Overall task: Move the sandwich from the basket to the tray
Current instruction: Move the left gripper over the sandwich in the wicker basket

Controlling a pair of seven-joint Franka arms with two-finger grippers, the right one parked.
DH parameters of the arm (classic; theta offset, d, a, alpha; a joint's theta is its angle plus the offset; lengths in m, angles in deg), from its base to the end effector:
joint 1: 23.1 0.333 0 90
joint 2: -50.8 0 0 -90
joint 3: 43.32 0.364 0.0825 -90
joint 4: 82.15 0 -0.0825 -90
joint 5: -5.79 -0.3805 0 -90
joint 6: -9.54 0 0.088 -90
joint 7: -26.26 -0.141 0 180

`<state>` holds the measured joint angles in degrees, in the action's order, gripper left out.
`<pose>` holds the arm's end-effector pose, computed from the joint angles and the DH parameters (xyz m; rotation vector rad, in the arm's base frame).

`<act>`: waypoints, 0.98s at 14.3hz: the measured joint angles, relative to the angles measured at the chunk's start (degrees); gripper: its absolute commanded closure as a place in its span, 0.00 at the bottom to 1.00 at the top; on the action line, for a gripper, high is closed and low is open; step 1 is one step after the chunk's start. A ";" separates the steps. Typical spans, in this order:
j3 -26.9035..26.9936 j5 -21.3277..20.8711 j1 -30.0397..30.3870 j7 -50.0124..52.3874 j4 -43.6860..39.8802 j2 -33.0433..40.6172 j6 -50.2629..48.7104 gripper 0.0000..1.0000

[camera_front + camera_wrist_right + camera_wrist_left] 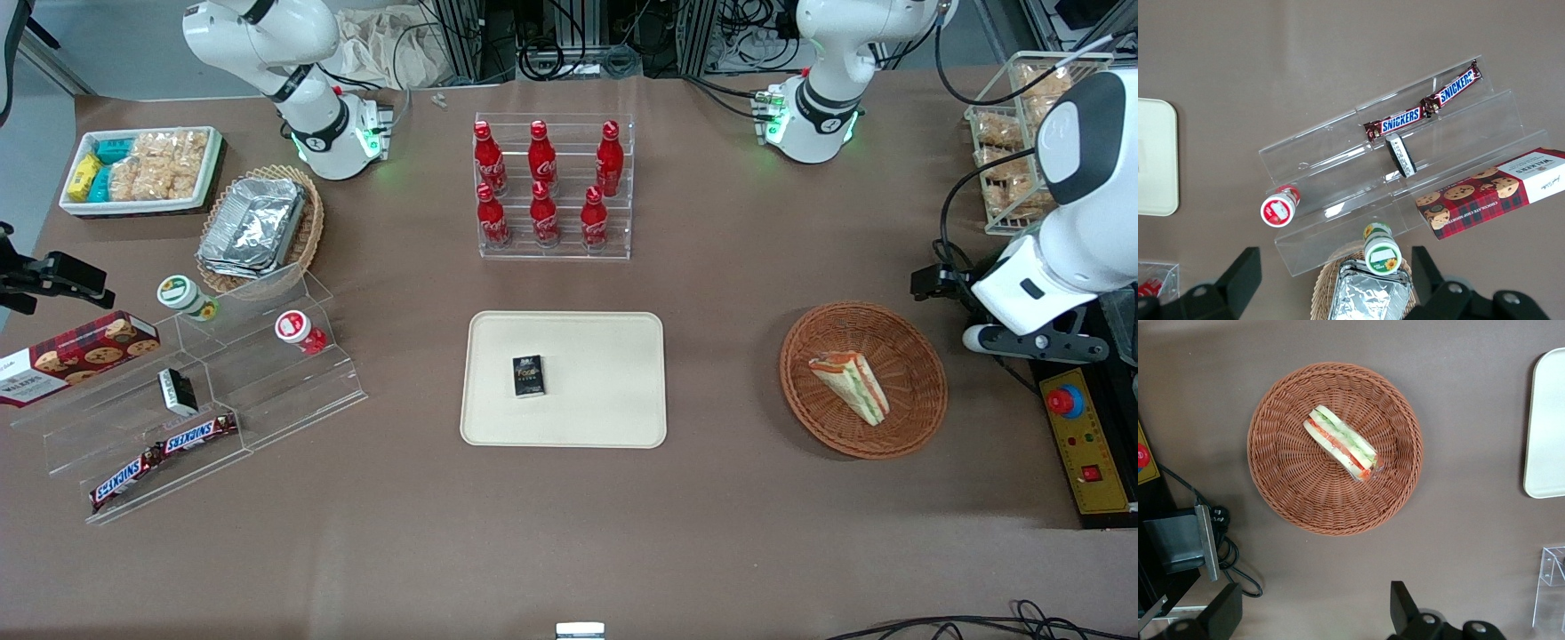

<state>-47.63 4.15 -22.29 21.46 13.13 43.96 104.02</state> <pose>0.5823 -0.0297 0.5341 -3.1082 0.2321 0.2079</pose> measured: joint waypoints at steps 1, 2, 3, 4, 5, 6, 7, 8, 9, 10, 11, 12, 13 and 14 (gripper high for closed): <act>-0.02 0.00 -0.04 0.00 -0.02 0.00 -0.31 0.00; -0.07 0.00 -0.07 0.00 -0.03 0.00 -1.00 0.00; -0.10 0.00 -0.10 0.00 -0.03 0.00 -1.52 0.00; -0.10 0.00 -0.16 0.00 -0.04 0.00 -2.06 0.00; -0.10 0.00 -0.19 0.23 -0.03 -0.02 -2.83 0.00; -0.09 0.00 -0.19 1.87 -0.02 -0.09 -3.65 0.00; -0.08 0.00 -0.19 5.29 0.09 -0.21 -4.25 0.00; -0.08 -0.01 -0.19 8.92 0.61 -0.33 -4.11 0.00; -0.08 -0.01 -0.18 11.82 1.41 -0.47 -3.34 0.00; -0.06 -0.01 -0.18 14.00 2.70 -0.58 -1.55 0.00; -0.03 -0.01 -0.15 16.24 4.44 -0.70 1.07 0.00; 0.01 -0.01 -0.07 19.06 6.46 -0.86 4.19 0.00; 0.03 -0.01 0.10 22.09 8.64 -1.10 7.43 0.00; 0.10 -0.01 0.22 25.10 10.98 -1.34 10.95 0.00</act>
<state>-47.54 4.15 -22.07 46.56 24.11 42.63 114.97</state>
